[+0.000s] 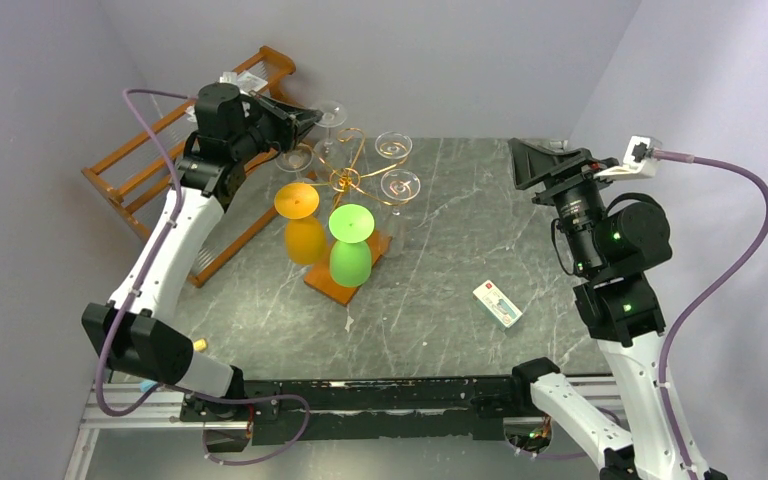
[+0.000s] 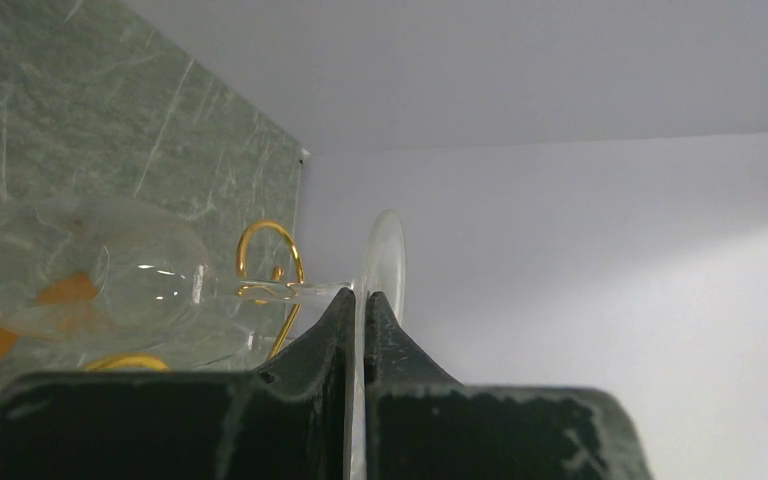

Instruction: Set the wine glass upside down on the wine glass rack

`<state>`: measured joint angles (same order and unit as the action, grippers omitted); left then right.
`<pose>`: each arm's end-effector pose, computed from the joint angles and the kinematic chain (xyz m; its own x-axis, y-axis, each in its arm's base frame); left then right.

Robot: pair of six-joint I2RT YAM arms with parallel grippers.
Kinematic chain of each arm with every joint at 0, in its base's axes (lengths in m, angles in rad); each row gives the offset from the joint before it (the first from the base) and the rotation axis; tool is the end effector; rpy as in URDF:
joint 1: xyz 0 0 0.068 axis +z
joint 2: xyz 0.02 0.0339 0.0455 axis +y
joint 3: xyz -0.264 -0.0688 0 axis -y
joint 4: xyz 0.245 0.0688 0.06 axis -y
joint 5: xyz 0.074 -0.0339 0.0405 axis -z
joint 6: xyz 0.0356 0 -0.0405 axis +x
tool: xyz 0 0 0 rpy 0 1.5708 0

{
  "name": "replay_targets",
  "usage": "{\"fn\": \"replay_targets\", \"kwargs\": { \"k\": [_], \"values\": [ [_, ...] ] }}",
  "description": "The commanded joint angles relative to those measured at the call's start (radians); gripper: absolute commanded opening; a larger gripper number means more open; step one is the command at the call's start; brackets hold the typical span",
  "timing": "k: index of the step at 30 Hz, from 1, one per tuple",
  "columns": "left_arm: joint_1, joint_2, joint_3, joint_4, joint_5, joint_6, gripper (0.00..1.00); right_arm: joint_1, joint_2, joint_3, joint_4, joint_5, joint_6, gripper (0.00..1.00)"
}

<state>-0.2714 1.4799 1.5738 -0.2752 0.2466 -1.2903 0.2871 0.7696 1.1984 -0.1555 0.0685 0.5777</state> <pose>0.3263 -0.0998 0.4395 -0.5202 -0.8225 -0.2300 -0.0309 0.2873 -0.9574 0.1289 0.0355 0.4832 0.0971 0.5967 -0.7965 -0.3251 0.7754 0.5413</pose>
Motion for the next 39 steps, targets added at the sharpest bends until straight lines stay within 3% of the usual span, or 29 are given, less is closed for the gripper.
{"fn": "replay_targets", "kwargs": {
  "k": [1, 15, 28, 39],
  "values": [
    [-0.009, -0.065, -0.038, 0.044, -0.009, -0.045, 0.05, -0.002, -0.017, -0.019, -0.019, 0.036, -0.012, 0.67],
    [-0.080, 0.003, 0.024, 0.060, 0.069, -0.012, 0.05, -0.001, -0.140, -0.184, -0.008, 0.017, 0.078, 0.67],
    [-0.129, 0.139, 0.137, 0.029, -0.013, -0.001, 0.05, -0.002, -0.159, -0.198, -0.022, 0.024, 0.087, 0.66],
    [-0.125, 0.132, 0.158, -0.022, -0.173, 0.017, 0.05, -0.001, -0.172, -0.188, -0.042, 0.051, 0.073, 0.66]
  ]
}}
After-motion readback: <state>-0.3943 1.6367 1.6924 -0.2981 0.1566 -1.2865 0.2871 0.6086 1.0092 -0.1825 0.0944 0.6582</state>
